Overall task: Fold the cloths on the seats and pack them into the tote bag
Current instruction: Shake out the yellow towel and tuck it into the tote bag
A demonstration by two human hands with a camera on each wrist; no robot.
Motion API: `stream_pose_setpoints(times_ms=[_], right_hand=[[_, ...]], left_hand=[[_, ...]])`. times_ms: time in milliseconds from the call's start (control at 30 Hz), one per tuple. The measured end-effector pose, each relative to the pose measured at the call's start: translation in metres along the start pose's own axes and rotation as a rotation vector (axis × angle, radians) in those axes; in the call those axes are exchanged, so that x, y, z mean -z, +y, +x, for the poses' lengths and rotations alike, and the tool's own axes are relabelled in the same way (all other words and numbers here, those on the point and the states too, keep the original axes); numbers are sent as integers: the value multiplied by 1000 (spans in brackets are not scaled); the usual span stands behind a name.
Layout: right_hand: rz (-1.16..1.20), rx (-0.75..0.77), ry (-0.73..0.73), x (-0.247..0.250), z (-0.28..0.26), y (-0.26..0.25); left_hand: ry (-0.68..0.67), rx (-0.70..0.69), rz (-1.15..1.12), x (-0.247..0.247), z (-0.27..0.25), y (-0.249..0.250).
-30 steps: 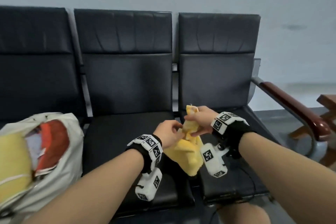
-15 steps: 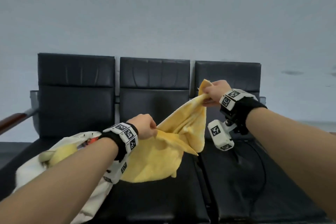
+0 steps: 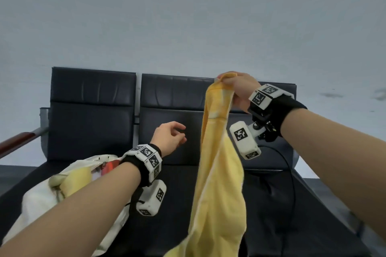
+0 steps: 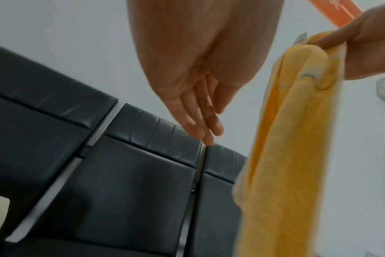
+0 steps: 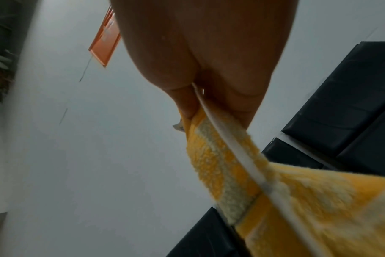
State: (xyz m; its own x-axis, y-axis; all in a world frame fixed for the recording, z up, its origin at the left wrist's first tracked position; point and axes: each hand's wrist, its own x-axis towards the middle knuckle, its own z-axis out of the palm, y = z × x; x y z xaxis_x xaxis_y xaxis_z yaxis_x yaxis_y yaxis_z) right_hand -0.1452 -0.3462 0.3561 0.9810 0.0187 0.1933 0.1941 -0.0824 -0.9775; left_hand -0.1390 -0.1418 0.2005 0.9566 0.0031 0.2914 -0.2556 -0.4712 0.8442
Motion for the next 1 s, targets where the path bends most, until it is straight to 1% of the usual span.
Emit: stream_pose_setpoints(times_ms=[67,100,167,200,300,367,400,433,467,500,533,600,633,700,733,767,800,833,867,900,933,1000], right_hand=[[110,-15,-50,2,-2,-3],[168,-39,-88,3,-2,-4],[261,-82,-161,5,-5,-7],[296,-95,-189,5,-6,-7],[382,-105,-226,6,-1,-6],[412,-89,-222,6,2,-5],[425,-88,-208,7,3,-5],[437,-85,-169,9,5,-6],[446,-83,-125,13,9,-5],[436,-84,-81,18,13,-2],[419,-87,-74,22,16,2],[277,-85,-102,27,21,19],[141,-93,-105,27,22,32],[-203,-161,-49,25,20,65],[-348,-221,-34,24,16,82],[-436,-308,-35,23,11,98],[-452,-419,-65,22,4,112],[-427,-534,-132,20,-3,124],[-377,-633,-229,17,-13,132],[-299,-691,-313,14,-21,138],[-207,-710,-368,11,-28,142],[-71,-687,-388,5,-36,145]], left_hand=[[-10,25,-42,-13,0,-4],[-39,44,-124,-20,0,-7],[-159,81,-306,-31,-5,-9],[-261,104,-391,-36,-9,-10],[-627,179,-611,-55,-29,-10],[-824,265,-670,-69,-49,-11],[-934,264,-658,-75,-60,-13],[-1007,263,-652,-81,-69,-18],[-1027,278,-636,-83,-78,-19],[-979,314,-607,-84,-84,-18],[-878,354,-596,-84,-88,-16],[-697,393,-698,-85,-89,-10],[-615,405,-782,-83,-85,-7],[-437,430,-904,-78,-72,4],[-367,436,-955,-75,-64,10],[-302,443,-989,-69,-57,18],[-250,446,-1014,-63,-52,26],[-197,453,-1031,-58,-47,29],[-162,448,-1049,-53,-42,30],[-124,458,-1062,-49,-39,29],[-109,461,-1062,-47,-35,26],[-106,472,-1038,-44,-34,23]])
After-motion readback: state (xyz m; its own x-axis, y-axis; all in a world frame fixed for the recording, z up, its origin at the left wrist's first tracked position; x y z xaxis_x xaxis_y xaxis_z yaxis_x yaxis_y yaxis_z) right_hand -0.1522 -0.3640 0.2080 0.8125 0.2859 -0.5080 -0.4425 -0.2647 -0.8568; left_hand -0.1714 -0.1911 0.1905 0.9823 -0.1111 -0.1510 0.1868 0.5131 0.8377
